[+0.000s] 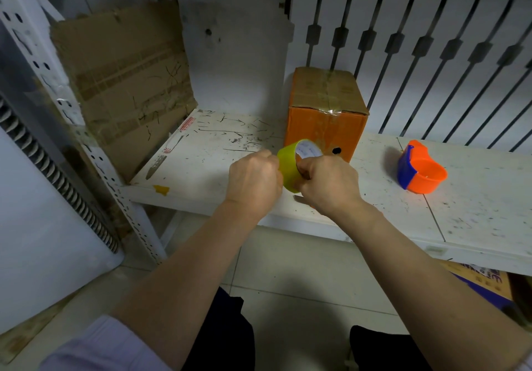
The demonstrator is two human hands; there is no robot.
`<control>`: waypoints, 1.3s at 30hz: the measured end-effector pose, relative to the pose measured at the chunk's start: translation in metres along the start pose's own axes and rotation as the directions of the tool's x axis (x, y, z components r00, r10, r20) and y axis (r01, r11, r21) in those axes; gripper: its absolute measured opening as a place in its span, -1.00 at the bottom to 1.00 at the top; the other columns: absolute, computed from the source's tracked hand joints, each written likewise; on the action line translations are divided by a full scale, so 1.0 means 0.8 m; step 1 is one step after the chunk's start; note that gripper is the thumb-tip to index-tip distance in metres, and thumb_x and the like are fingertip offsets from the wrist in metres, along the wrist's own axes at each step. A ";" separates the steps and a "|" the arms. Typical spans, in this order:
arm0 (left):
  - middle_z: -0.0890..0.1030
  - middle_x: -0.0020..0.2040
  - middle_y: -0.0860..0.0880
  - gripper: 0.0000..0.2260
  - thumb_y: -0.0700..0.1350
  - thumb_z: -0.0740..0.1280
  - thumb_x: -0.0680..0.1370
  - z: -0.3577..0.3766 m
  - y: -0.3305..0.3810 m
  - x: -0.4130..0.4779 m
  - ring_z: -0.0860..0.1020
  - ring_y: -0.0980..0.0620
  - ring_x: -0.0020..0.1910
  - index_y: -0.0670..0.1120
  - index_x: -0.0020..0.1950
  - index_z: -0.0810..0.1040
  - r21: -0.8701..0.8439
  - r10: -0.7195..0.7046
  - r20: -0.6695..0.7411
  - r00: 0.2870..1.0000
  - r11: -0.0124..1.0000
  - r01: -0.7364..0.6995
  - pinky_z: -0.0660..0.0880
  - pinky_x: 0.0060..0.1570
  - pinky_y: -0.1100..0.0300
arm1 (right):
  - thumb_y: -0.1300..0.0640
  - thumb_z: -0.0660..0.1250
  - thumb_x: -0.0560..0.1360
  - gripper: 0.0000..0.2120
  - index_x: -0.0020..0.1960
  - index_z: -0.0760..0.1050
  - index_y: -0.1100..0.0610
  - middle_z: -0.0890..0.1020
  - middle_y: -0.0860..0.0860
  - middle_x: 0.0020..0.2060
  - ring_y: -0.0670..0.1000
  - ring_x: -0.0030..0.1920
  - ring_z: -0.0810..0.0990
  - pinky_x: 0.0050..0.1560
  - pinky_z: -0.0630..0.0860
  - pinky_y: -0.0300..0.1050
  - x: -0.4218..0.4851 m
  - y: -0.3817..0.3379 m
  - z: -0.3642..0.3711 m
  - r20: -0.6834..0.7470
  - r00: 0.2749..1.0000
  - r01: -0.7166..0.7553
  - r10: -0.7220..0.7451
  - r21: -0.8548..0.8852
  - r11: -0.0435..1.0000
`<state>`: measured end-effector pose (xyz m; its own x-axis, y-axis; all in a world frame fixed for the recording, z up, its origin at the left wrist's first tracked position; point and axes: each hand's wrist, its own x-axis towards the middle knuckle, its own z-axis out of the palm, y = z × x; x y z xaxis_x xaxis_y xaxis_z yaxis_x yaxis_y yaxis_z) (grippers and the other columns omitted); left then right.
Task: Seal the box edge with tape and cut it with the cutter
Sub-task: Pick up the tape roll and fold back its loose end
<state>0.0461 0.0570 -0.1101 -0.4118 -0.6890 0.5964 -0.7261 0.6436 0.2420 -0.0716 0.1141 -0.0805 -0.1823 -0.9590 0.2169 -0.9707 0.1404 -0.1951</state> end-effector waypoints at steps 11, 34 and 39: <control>0.51 -0.43 -0.10 -0.84 -0.17 0.17 0.33 0.005 0.005 -0.011 0.45 -0.10 -0.49 -0.16 -0.42 0.47 -0.120 -0.065 -0.129 0.990 0.991 0.050 0.30 -0.53 0.26 | 0.18 0.26 0.44 -0.87 -0.12 0.59 0.10 0.53 0.06 -0.29 0.09 -0.21 0.46 -0.30 0.34 -0.15 0.004 -0.003 -0.004 -0.001 0.995 -0.098 0.099 0.075 0.992; 0.65 -0.26 -0.15 -0.96 -0.31 0.43 0.36 0.009 0.014 -0.013 0.57 -0.07 -0.28 -0.20 -0.23 0.64 -0.602 -0.437 -0.179 0.881 0.757 0.253 0.52 -0.24 0.15 | 0.16 0.44 0.39 -0.79 -0.08 0.61 0.30 0.67 0.28 -0.14 0.26 -0.09 0.62 -0.03 0.58 0.20 0.007 -0.002 0.005 -0.022 0.986 -0.131 0.168 0.528 0.839; 0.64 -0.21 -0.12 -0.89 -0.24 0.47 0.36 0.010 0.011 -0.016 0.58 -0.03 -0.28 -0.19 -0.17 0.58 -0.602 -0.498 -0.151 0.854 0.731 0.320 0.52 -0.27 0.17 | 0.13 0.42 0.41 -0.82 -0.05 0.64 0.20 0.70 0.18 -0.13 0.17 -0.13 0.63 -0.03 0.58 0.13 0.010 -0.001 0.005 -0.015 0.990 -0.116 0.139 0.465 0.877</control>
<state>0.0404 0.0692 -0.1220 0.0935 -0.8584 0.5043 -0.3316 0.4508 0.8288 -0.0716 0.1056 -0.0828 -0.3181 -0.9263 0.2019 -0.7575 0.1203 -0.6416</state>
